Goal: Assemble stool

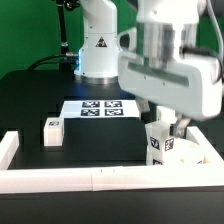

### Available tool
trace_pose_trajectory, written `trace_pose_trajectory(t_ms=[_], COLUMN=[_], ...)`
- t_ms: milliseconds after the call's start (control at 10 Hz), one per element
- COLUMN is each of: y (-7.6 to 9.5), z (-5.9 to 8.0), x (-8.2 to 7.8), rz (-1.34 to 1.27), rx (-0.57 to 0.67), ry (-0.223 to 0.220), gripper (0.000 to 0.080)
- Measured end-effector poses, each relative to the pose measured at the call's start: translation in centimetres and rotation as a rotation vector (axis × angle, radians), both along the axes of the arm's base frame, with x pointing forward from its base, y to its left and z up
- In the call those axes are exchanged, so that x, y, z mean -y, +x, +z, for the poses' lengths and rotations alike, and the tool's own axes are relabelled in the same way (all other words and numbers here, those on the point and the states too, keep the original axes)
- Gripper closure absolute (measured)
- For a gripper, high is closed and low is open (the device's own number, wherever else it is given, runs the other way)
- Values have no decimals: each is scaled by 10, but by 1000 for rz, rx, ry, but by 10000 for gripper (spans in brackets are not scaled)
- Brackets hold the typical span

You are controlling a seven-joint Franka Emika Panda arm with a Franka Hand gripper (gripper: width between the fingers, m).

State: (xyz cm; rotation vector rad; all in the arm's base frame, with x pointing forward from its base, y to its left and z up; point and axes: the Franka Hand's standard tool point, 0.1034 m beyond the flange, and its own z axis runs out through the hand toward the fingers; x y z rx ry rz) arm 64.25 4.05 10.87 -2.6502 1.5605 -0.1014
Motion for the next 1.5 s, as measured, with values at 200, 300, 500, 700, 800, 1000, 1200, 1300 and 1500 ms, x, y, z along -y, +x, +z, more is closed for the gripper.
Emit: trace_pose_trajectory(t_ms=[200, 300, 500, 700, 800, 1000, 1200, 1300, 1500], y=[0, 0, 0, 0, 0, -11, -26, -31, -32], z=[20, 18, 18, 17, 17, 11, 10, 9, 8], x=[25, 23, 23, 23, 23, 47, 84, 99, 102], rz=[20, 18, 19, 19, 20, 162, 351, 485, 574], rx=[22, 21, 21, 20, 20, 24, 21, 12, 13], ry=[10, 8, 8, 7, 7, -8, -8, -13, -23], gripper=[154, 150, 150, 150, 150, 150, 150, 150, 150])
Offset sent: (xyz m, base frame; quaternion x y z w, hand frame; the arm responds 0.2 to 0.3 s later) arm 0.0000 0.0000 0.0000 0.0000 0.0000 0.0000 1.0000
